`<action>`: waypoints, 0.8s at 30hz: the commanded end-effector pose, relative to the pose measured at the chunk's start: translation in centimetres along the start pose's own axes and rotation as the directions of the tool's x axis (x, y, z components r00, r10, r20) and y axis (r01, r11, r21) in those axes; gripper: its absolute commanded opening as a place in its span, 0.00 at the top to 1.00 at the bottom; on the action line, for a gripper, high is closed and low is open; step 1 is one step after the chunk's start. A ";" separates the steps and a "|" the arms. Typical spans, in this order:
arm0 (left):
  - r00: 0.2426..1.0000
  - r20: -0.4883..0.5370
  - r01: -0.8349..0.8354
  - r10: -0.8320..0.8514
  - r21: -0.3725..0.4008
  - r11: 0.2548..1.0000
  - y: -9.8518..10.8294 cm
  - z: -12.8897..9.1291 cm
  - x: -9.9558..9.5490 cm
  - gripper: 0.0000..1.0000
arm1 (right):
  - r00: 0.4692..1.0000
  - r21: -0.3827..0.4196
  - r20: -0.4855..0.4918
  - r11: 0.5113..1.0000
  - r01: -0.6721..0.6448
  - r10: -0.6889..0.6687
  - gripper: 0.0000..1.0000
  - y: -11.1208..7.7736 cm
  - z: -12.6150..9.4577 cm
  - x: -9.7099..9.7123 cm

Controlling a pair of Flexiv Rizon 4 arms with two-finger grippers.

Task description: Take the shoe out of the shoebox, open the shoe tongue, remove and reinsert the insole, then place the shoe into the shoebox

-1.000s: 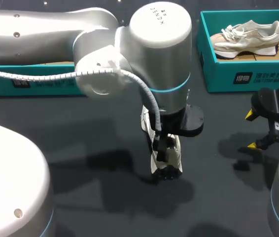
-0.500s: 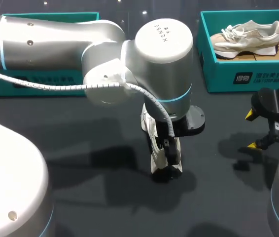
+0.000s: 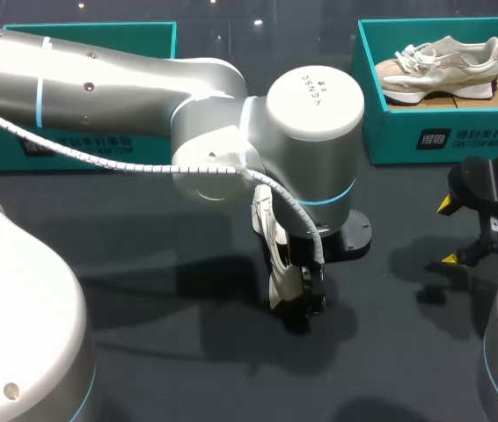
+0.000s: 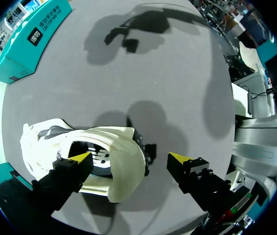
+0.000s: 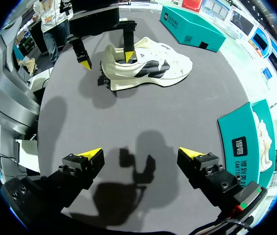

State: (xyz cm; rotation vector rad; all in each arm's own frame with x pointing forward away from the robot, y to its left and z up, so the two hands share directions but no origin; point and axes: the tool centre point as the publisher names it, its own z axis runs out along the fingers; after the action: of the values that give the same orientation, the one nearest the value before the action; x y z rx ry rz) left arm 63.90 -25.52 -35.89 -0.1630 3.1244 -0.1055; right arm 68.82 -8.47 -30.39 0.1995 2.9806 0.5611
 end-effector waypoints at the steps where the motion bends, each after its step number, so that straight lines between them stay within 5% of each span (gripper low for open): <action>1: 1.000 0.022 0.021 -0.021 0.006 1.000 0.1 1.1 0.6 0.00 | 1.000 0.002 0.003 1.000 0.000 0.000 0.00 0.0 -0.1 0.2; 16: 0.998 0.026 0.050 -0.050 0.004 0.999 0.3 3.5 0.4 0.00 | 1.000 0.002 0.003 1.000 0.000 0.000 0.00 0.0 -0.1 0.2; 19: 0.998 0.027 0.051 -0.051 0.000 0.999 0.3 3.6 0.4 0.14 | 1.000 0.002 0.003 1.000 0.000 0.000 0.00 0.0 -0.1 0.2; 23: 0.998 0.030 0.054 -0.054 -0.004 0.999 0.2 3.7 0.4 0.67 | 1.000 0.002 0.003 1.000 0.000 0.000 0.00 0.0 -0.1 0.2; 24: 0.998 0.030 0.055 -0.055 -0.005 0.998 0.2 3.7 0.4 0.87 | 1.000 0.002 0.003 1.000 0.000 0.000 0.00 0.0 -0.1 0.2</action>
State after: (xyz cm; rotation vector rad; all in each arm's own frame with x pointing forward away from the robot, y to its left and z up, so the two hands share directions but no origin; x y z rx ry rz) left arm 63.68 -25.26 -39.41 -0.2465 3.0949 -0.1035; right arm 68.82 -8.47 -30.39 0.1995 2.9805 0.5611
